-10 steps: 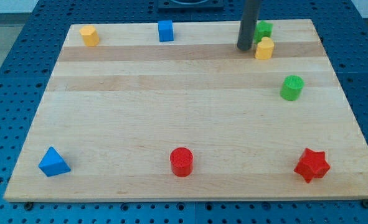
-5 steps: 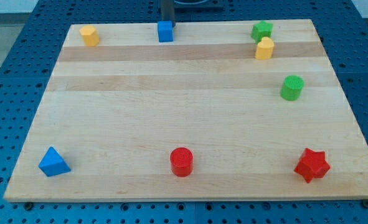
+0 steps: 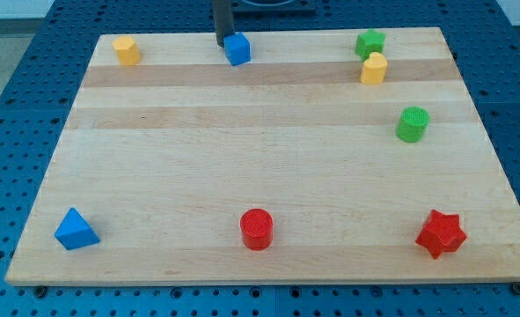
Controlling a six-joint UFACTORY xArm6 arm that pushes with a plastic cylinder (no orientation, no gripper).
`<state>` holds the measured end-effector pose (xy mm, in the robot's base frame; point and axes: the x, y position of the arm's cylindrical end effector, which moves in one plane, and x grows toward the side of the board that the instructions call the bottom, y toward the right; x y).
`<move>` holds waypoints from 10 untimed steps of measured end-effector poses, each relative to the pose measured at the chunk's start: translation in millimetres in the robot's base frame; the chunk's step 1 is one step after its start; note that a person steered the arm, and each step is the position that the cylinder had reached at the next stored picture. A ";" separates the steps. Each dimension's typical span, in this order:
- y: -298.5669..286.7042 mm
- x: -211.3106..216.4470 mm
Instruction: Place the blue cube in between the green circle and the yellow heart
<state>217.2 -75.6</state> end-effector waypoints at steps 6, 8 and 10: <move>83.3 59.5; 110.9 88.7; 110.9 118.5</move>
<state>335.7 35.3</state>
